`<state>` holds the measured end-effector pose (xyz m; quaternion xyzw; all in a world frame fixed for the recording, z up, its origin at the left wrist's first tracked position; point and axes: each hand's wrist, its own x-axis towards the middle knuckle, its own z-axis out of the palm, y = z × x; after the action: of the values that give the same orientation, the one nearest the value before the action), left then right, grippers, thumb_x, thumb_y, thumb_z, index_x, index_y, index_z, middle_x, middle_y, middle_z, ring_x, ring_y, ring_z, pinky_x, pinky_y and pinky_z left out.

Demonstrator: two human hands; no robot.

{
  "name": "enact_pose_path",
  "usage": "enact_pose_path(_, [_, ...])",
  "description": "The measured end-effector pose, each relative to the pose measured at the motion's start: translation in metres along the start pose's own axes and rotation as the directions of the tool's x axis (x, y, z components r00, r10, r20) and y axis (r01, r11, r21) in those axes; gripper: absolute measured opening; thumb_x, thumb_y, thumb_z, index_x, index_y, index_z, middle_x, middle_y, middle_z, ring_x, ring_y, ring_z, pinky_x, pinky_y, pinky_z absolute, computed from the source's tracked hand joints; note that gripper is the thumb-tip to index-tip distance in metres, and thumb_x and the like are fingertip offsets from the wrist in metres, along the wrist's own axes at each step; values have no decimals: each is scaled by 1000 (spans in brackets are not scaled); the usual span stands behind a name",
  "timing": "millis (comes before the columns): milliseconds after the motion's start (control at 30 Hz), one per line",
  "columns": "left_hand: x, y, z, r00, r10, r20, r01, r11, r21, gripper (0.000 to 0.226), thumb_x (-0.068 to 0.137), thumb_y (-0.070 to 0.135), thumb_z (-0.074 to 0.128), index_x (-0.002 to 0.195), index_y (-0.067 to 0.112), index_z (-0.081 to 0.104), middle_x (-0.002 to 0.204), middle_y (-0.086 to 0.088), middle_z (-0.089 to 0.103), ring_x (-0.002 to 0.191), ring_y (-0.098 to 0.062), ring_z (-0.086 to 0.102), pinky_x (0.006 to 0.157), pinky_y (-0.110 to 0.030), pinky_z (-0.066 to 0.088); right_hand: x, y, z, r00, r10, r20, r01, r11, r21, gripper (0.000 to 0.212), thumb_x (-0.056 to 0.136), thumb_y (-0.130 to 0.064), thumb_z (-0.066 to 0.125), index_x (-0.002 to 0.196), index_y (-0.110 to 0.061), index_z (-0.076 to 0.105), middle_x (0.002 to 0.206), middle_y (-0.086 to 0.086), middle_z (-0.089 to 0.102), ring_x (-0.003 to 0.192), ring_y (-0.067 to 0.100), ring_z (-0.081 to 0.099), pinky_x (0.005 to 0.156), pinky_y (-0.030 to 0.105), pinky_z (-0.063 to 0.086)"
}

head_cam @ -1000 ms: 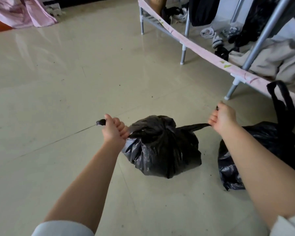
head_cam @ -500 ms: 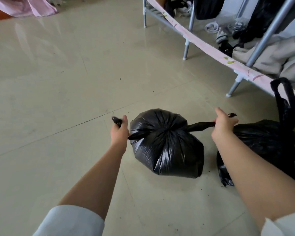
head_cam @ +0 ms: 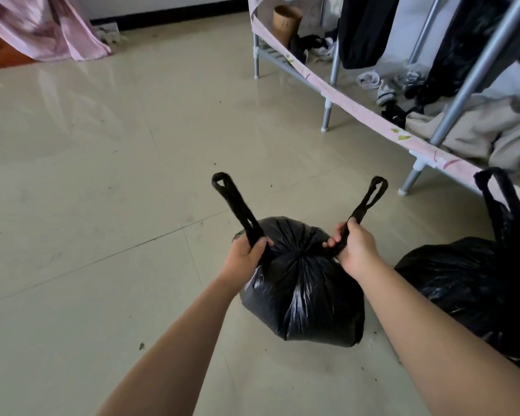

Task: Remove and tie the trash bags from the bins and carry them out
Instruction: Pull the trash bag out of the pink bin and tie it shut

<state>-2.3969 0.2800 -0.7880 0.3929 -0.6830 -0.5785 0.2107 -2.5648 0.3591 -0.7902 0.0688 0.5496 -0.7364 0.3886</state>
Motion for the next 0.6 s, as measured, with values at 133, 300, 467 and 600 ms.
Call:
enact_pose_path(133, [5, 27, 10, 980, 109, 167, -132, 983, 131, 37, 95, 11, 41, 61, 25, 48, 66, 10, 52, 66, -5, 49, 63, -8, 39, -9, -8, 3, 990, 6, 139, -1, 999, -37, 44, 100, -28, 23, 65, -9, 42, 33, -1, 37, 48, 18, 28, 51, 28, 30])
enact_pose_path(300, [5, 36, 25, 974, 33, 222, 37, 952, -303, 35, 99, 14, 31, 66, 12, 40, 41, 5, 53, 44, -9, 53, 51, -14, 47, -14, -19, 0, 979, 44, 198, -45, 999, -3, 44, 100, -28, 26, 67, -7, 47, 43, 4, 49, 58, 21, 42, 59, 29, 37])
enact_pose_path(467, [14, 17, 28, 992, -116, 39, 85, 881, 466, 25, 92, 30, 44, 99, 7, 46, 79, -3, 49, 77, -25, 55, 64, -30, 37, -16, -18, -9, 980, 83, 179, -10, 926, -377, 29, 97, -21, 40, 71, -14, 52, 75, 3, 55, 72, 17, 51, 77, 35, 41])
enact_pose_path(600, [10, 6, 36, 979, -189, 81, 71, 679, 730, 79, 70, 53, 65, 127, 9, 32, 113, -13, 57, 109, -33, 55, 84, -38, 45, -13, -22, -18, 985, 81, 153, -35, 959, -282, 26, 93, -14, 47, 67, -15, 47, 58, 1, 51, 47, 11, 44, 42, 20, 32])
